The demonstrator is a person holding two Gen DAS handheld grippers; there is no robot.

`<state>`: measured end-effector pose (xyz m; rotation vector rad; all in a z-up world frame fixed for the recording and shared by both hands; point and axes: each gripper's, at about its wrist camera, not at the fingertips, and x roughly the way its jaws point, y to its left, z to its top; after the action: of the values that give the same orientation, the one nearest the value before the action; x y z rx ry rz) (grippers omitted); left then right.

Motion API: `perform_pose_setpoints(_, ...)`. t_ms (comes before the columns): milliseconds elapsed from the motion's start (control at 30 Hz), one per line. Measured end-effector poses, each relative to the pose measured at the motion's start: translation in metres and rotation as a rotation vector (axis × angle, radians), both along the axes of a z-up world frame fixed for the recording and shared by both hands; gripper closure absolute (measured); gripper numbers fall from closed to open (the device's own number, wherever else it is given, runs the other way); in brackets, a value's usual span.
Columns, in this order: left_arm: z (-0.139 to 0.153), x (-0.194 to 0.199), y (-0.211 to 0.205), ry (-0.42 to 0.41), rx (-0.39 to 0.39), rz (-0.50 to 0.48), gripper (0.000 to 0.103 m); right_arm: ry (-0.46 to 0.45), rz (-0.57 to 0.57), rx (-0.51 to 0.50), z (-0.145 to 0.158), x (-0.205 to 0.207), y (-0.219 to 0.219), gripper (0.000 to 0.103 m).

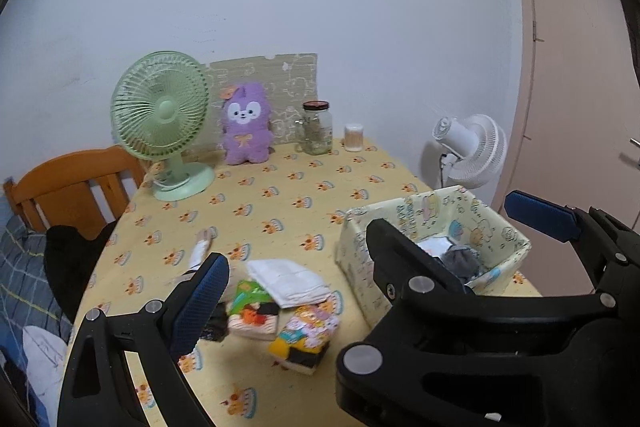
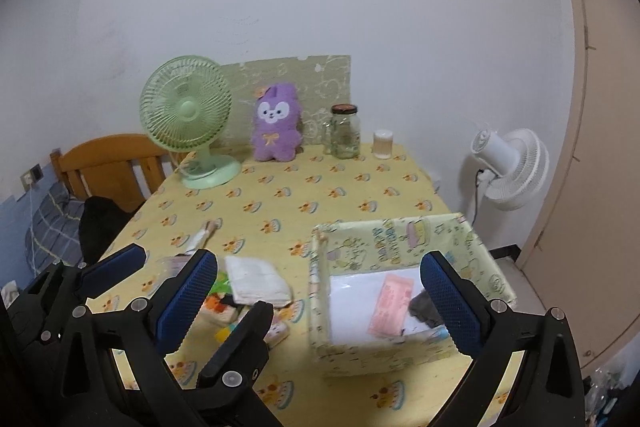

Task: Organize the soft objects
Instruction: 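Withdraw both tools from the box back over the table items, then grasp the white folded towel with the right tool while the left tool approaches the clear bag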

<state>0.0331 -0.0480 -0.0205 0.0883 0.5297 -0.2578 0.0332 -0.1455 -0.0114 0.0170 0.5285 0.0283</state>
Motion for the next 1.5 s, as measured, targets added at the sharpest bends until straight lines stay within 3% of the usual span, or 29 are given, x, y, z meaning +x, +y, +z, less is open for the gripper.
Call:
perform_pose_setpoints(433,-0.025,-0.001,0.033,0.037,0.018,0.077,0.005,0.008,0.054,0.002,-0.026,0.000,0.034,0.001)
perform_pose_setpoints(733,-0.054,0.006,0.052,0.090,0.024,0.121,0.006,0.060,0.092,-0.007,-0.056,0.011,0.054,0.009)
perform_pose_setpoints(1200,-0.088,0.023,0.073,0.185,0.021,0.168,0.015,0.178,0.125,-0.001,-0.094,0.037,0.075,0.016)
perform_pose_setpoints(1500,-0.097,0.043,0.084,0.203,0.036,0.214,0.019,0.199,0.125,-0.009,-0.103,0.056,0.084,0.017)
